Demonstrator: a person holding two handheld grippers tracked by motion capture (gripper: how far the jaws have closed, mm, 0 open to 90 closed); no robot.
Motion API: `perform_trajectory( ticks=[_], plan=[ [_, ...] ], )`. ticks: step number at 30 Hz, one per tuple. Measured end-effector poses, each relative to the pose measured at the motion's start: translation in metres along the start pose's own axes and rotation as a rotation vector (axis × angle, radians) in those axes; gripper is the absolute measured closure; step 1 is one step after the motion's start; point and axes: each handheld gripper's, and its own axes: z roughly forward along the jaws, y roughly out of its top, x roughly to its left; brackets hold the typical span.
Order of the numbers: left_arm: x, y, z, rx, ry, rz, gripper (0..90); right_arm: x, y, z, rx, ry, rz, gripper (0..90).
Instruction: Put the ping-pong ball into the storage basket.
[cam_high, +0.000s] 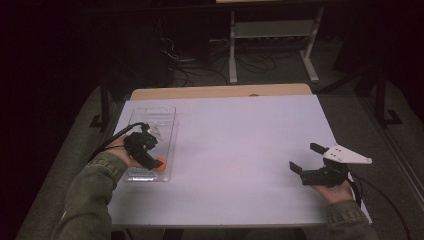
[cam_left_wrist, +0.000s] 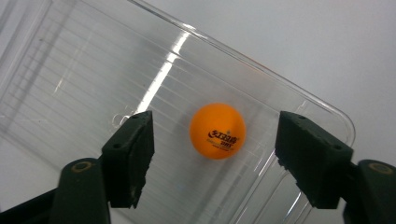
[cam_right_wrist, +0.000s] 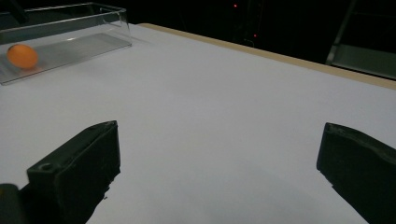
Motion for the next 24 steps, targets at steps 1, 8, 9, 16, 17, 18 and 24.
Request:
perform_trajectory(
  ticks=[1, 8, 9, 16, 17, 18, 24],
  plan=[
    [0.001, -0.001, -0.001, -0.006, 0.001, -0.003, 24.9, 0.0, 0.0, 0.0, 0.0, -0.001, 0.0, 0.0],
    [0.003, -0.004, -0.01, -0.055, -0.013, -0.036, 15.3, 0.0, 0.0, 0.0, 0.0, -0.001, 0.001, 0.0],
    [0.003, -0.004, -0.011, -0.061, -0.012, -0.039, 14.3, 0.0, 0.0, 0.0, 0.0, -0.001, 0.001, 0.0],
    [0.003, -0.008, -0.017, -0.099, -0.016, -0.057, 5.2, 0.0, 0.0, -0.001, -0.001, -0.001, 0.002, 0.0],
    [0.003, -0.009, -0.017, -0.106, -0.016, -0.063, 3.4, 0.0, 0.0, -0.001, 0.0, -0.001, 0.001, 0.0],
    [0.003, -0.01, -0.018, -0.111, -0.012, -0.067, 1.5, 0.0, 0.0, -0.001, -0.001, -0.001, 0.002, 0.0],
    [0.004, -0.015, -0.025, -0.147, -0.001, -0.087, 0.0, 0.0, 0.0, -0.001, 0.0, -0.001, 0.0, 0.0]
  ],
)
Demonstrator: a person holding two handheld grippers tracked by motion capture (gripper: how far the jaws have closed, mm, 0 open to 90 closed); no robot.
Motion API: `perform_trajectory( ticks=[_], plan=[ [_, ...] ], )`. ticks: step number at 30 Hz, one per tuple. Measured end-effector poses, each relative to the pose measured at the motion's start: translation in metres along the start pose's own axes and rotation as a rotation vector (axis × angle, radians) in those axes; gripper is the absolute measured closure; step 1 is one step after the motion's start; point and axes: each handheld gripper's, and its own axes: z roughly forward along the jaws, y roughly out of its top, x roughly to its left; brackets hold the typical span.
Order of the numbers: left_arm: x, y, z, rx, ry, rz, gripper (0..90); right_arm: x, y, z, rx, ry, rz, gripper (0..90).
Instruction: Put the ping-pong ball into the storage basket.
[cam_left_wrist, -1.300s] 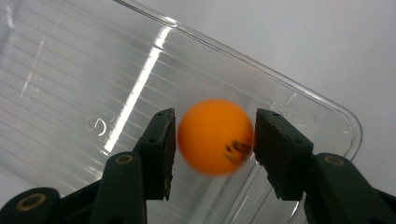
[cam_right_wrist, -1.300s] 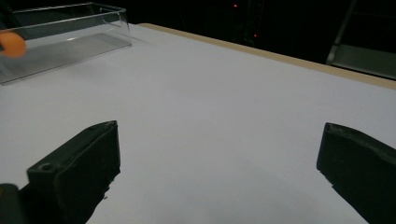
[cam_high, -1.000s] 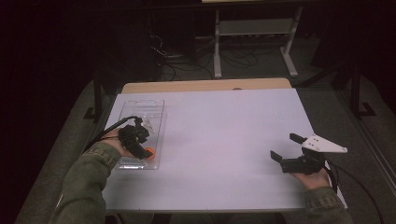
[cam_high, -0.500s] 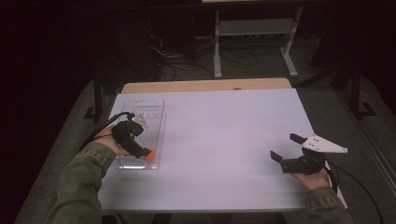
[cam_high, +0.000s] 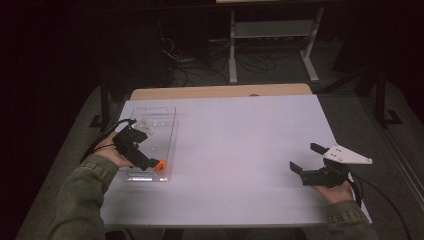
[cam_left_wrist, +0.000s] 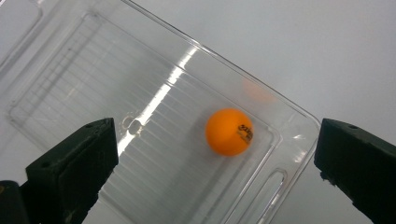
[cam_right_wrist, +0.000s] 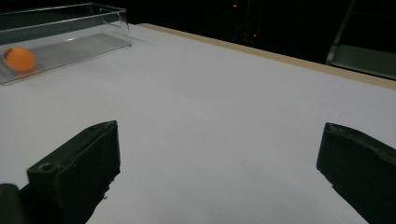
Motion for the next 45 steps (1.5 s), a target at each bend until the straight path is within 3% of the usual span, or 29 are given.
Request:
perform_trajectory(
  ticks=[10, 33, 45],
  plan=[
    [0.0, -0.007, -0.009, -0.083, -0.01, -0.023, 0.0, 0.0, 0.0, 0.0, -0.001, -0.001, 0.001, 0.0],
    [-0.015, -0.026, -0.007, -0.217, -0.007, -0.03, 0.0, 0.0, 0.0, 0.0, 0.001, 0.0, 0.002, 0.0],
    [-0.023, -0.033, -0.007, -0.316, -0.001, -0.049, 0.0, 0.0, 0.0, 0.0, 0.002, 0.003, -0.001, 0.0]
  ],
)
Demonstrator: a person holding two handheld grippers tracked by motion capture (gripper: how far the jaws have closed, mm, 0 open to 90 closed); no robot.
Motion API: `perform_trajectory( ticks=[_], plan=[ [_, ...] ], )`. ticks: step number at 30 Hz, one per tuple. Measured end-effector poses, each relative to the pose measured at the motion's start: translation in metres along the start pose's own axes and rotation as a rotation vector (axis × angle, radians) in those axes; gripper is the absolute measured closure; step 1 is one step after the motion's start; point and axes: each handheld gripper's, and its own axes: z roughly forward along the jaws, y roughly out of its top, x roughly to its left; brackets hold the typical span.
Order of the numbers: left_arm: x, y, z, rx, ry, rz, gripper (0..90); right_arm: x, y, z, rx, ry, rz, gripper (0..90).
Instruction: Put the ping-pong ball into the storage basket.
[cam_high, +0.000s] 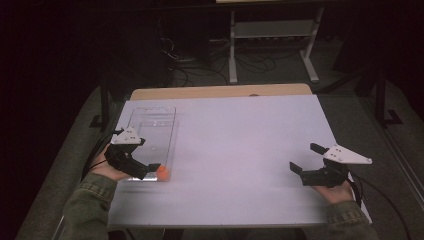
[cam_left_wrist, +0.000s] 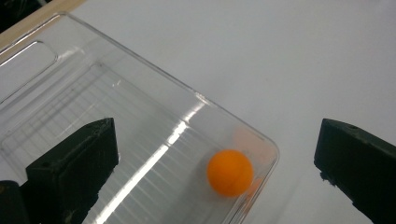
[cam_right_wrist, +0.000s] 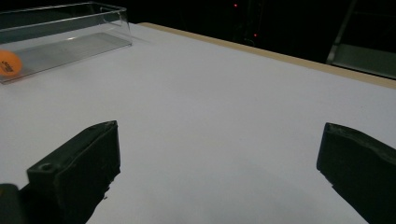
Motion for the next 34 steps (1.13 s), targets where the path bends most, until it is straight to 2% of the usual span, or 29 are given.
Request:
perform_trajectory(
  ticks=[3, 10, 20, 34],
  plan=[
    [-0.002, -0.001, 0.001, -0.006, 0.001, 0.003, 0.0, 0.0, 0.0, 0.0, 0.0, 0.0, 0.0, 0.0],
    [-0.004, -0.009, 0.001, -0.042, 0.005, -0.026, 0.0, 0.0, 0.0, 0.0, 0.0, 0.0, 0.0, 0.0],
    [-0.005, -0.023, 0.001, -0.065, 0.018, -0.056, 0.0, 0.0, 0.0, 0.0, 0.002, 0.0, -0.001, 0.0],
    [-0.011, -0.03, -0.006, -0.17, 0.049, -0.067, 0.0, 0.001, 0.0, 0.0, 0.007, -0.002, -0.006, 0.0]
  ],
)
